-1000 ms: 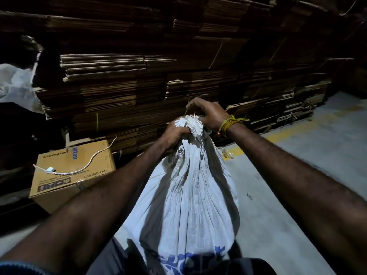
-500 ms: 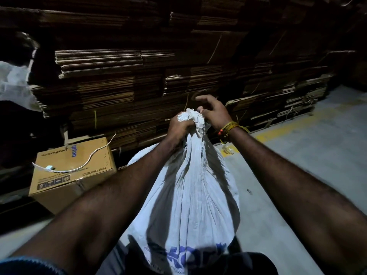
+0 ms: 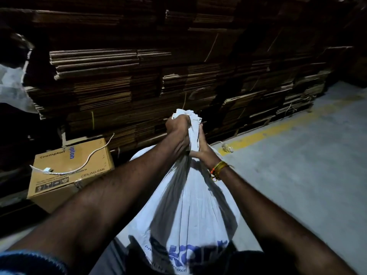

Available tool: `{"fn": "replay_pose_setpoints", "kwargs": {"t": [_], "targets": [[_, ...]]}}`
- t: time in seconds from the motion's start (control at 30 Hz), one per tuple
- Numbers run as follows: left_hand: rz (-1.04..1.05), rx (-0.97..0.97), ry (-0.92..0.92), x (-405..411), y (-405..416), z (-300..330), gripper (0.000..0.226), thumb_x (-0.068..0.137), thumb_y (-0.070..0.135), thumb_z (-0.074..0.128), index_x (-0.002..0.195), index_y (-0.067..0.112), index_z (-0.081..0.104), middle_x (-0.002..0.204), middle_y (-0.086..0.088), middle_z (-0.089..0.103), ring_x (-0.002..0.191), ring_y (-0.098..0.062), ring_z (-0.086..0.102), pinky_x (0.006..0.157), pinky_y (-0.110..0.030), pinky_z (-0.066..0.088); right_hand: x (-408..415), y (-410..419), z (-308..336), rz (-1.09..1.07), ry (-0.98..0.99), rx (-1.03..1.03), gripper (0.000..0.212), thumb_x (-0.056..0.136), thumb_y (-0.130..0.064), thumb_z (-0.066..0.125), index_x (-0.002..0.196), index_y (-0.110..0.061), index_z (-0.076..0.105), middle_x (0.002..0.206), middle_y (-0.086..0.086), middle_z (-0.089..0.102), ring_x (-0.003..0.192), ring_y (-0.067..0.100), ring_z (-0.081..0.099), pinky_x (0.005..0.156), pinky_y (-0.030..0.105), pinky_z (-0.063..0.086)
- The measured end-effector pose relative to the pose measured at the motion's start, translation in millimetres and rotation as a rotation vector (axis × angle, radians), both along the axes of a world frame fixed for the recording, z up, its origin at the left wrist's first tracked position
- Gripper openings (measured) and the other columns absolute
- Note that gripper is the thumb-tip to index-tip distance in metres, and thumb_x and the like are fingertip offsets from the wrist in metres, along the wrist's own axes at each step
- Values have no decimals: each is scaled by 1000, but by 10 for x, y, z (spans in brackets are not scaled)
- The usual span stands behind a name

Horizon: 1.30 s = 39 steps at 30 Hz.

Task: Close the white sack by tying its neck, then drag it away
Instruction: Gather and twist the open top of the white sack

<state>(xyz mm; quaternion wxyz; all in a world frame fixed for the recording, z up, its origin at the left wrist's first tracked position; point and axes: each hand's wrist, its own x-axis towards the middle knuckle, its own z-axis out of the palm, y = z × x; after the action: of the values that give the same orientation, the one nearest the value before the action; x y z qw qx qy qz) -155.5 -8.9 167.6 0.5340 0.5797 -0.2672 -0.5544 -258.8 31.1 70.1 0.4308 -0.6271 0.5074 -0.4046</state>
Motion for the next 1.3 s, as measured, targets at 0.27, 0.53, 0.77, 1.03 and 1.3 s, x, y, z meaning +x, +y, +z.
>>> {"fn": "replay_pose_setpoints", "kwargs": {"t": [0.27,0.53,0.77,1.03,1.3], "targets": [[-69,11,152,-84,106,35,14,93,-3,51,94,10,49,71,-3,48,56,-13,50,29,-13,38,618,-20,12,-628,194,-40,91,84,-52,51,149,-35,-10,150,12,38,132,33,41,102,51,39],[-318,80,155,3,-67,-59,31,52,-6,63,82,-1,61,73,-20,64,49,-24,63,49,-28,56,569,-210,15,-695,8,172,38,90,-36,51,124,-19,55,120,20,62,112,38,57,91,43,46],[-629,-155,339,605,62,-269,58,84,7,71,133,23,45,105,-6,67,74,-12,67,59,-24,57,513,-252,-7,-758,-149,73,34,76,-2,57,108,-12,67,108,15,70,100,32,64,87,41,52],[-613,-296,-270,988,181,-1312,109,68,33,87,154,31,19,159,-3,32,140,-14,37,116,-41,33,319,-389,-139,-484,-204,204,33,80,-1,68,112,1,60,110,8,65,93,20,63,77,21,54],[-782,-467,-751,486,188,-1441,91,52,48,91,130,29,49,127,20,52,119,-2,49,109,-31,38,145,-174,-5,-89,-335,210,53,76,11,70,127,1,56,125,17,62,109,28,65,95,47,53]]}}
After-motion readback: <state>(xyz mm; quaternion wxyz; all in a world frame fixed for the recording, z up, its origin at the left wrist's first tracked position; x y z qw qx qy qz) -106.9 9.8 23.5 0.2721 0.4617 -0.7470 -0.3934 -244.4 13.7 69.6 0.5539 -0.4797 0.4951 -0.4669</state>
